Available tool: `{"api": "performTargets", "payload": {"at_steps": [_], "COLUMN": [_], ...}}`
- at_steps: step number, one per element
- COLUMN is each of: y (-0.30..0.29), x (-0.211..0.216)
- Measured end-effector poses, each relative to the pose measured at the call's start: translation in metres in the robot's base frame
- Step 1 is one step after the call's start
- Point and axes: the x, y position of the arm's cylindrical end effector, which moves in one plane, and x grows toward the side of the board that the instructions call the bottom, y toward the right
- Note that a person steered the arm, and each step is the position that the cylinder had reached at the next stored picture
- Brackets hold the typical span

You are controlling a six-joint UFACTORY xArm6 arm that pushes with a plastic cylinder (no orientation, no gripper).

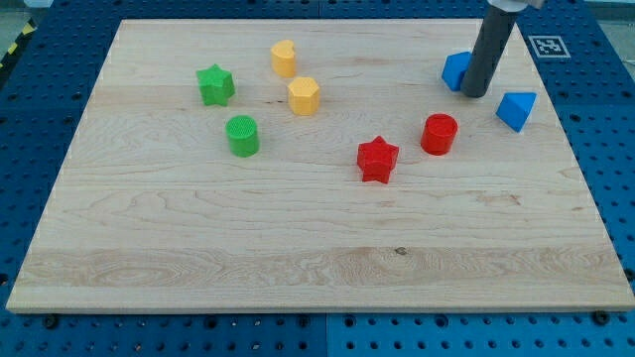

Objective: Slide the blue cube towards down and left

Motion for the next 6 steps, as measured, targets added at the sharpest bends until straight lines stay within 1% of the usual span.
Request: {"api": "performTargets", "payload": {"at_steps": [1, 2, 3, 4, 6], "y": [0.019, 0.058, 0.068, 0.065, 0.019], "x": [-0.023, -0.049, -0.064, -0.064, -0.064]}}
